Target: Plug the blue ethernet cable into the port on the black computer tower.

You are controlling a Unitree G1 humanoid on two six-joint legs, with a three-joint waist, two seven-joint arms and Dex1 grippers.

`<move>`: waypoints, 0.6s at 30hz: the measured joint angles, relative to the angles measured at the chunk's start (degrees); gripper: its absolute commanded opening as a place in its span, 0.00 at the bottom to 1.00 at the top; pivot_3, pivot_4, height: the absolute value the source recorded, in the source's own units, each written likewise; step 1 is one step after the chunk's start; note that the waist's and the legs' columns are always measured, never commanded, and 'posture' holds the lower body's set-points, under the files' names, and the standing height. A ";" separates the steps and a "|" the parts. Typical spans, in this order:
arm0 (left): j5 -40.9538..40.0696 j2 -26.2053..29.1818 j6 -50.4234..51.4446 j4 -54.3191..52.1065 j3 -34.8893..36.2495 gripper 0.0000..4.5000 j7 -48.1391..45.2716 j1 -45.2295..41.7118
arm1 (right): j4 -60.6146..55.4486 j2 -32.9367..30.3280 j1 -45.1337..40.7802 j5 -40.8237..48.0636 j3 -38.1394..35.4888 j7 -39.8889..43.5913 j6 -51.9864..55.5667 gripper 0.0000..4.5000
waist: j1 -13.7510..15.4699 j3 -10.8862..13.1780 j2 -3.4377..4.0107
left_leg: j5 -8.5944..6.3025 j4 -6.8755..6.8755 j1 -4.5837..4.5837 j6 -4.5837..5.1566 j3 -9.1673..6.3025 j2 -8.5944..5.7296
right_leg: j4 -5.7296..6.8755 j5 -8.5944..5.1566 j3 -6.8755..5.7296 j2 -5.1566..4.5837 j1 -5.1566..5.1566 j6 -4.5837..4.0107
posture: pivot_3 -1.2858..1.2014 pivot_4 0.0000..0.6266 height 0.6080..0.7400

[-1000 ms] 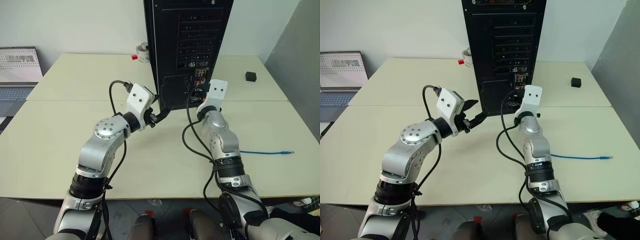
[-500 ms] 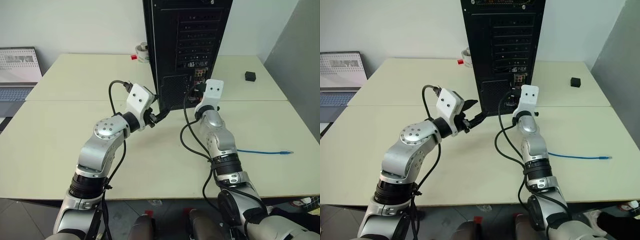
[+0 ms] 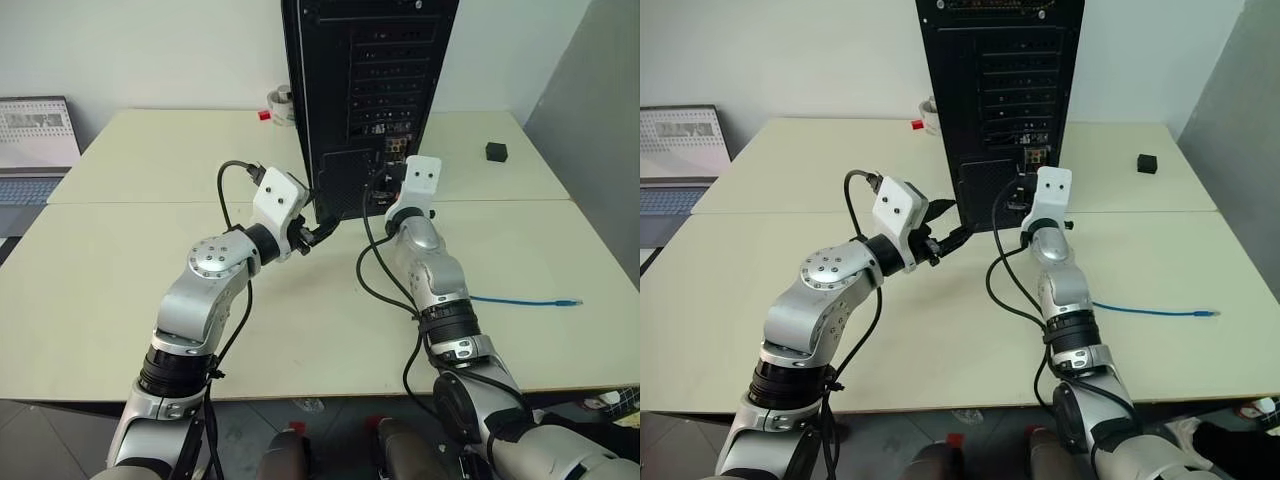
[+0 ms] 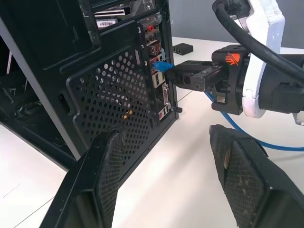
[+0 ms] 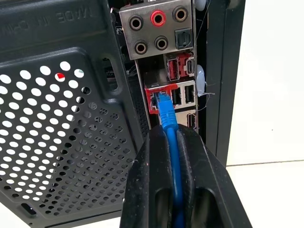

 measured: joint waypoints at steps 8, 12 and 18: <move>-0.20 -0.18 -0.01 0.00 0.00 0.67 0.02 0.00 | 0.25 -0.28 -0.01 0.06 -0.03 1.00 -0.26 0.00 | -0.07 0.00 0.00 | 0.00 0.00 0.01 0.00 0.04 0.02 | 0.00 0.00 0.03 0.00 0.00 0.00 | 0.52 0.24 1.00; -0.28 -0.18 -0.04 0.01 0.00 0.68 -0.08 0.00 | 0.26 -0.47 0.00 0.08 -0.02 1.43 -0.25 0.14 | -0.09 0.00 0.01 | 0.00 0.00 0.01 0.00 0.04 0.02 | 0.00 0.00 0.03 0.01 0.00 0.00 | 0.52 0.24 1.00; -0.30 -0.18 -0.14 0.02 0.01 0.68 -0.10 0.00 | 0.34 -1.69 -0.01 0.32 -0.07 3.08 0.01 0.43 | 0.23 0.01 0.01 | 0.00 -0.12 -0.05 -0.01 -0.02 -0.05 | -0.07 0.00 -0.01 0.01 -0.04 -0.01 | 0.52 0.24 1.00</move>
